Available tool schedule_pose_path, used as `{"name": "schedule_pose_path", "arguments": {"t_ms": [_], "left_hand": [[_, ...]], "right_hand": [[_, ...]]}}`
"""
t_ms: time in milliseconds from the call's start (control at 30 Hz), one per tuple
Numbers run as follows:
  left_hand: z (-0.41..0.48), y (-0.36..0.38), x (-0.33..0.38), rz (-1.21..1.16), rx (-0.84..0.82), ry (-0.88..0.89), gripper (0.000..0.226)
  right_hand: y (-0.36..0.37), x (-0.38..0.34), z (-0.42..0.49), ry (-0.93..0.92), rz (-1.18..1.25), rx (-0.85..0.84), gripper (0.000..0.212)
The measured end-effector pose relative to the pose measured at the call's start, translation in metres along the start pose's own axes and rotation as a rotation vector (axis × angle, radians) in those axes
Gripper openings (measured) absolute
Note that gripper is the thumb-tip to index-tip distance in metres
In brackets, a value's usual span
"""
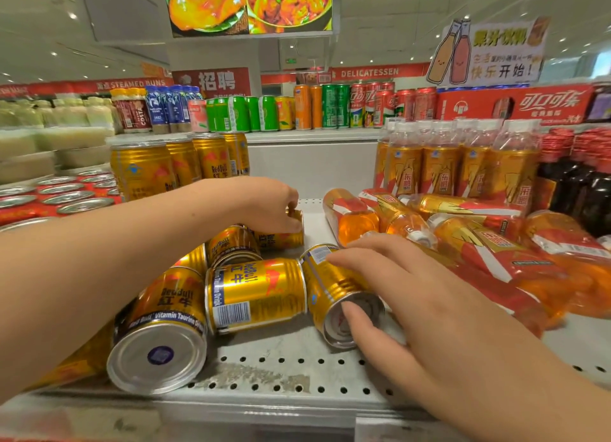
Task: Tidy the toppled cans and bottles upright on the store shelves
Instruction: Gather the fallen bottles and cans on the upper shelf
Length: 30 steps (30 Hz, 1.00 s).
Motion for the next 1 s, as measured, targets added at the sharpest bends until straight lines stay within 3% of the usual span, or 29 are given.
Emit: {"name": "schedule_pose_path", "arguments": {"t_ms": [267, 433, 767, 900, 1000], "left_hand": [[-0.013, -0.009, 0.007, -0.023, 0.046, -0.018, 0.057], [-0.020, -0.013, 0.018, -0.037, 0.025, -0.040, 0.055], [-0.037, -0.022, 0.059, -0.042, 0.078, -0.010, 0.041], [-0.043, -0.039, 0.074, -0.280, 0.230, -0.004, 0.032], [-0.053, -0.040, 0.090, -0.460, 0.204, 0.055, 0.035]], "right_hand": [[-0.005, -0.003, -0.005, -0.016, -0.080, -0.008, 0.043], [-0.019, -0.001, -0.012, -0.028, -0.137, -0.003, 0.032], [-0.024, 0.007, -0.023, -0.154, -0.138, -0.154, 0.030], [-0.027, 0.015, -0.031, -0.150, -0.142, -0.154, 0.030], [-0.033, 0.030, -0.038, -0.120, -0.086, -0.048, 0.029]]}}
Point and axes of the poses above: each hand's wrist, its own z-axis towards the middle knuckle, its own y-axis out of the palm, x = y × z, the point moved 6 cm from there along z, towards the middle knuckle, and after that the axes turned 10 degrees about y, right-handed, at the moved point
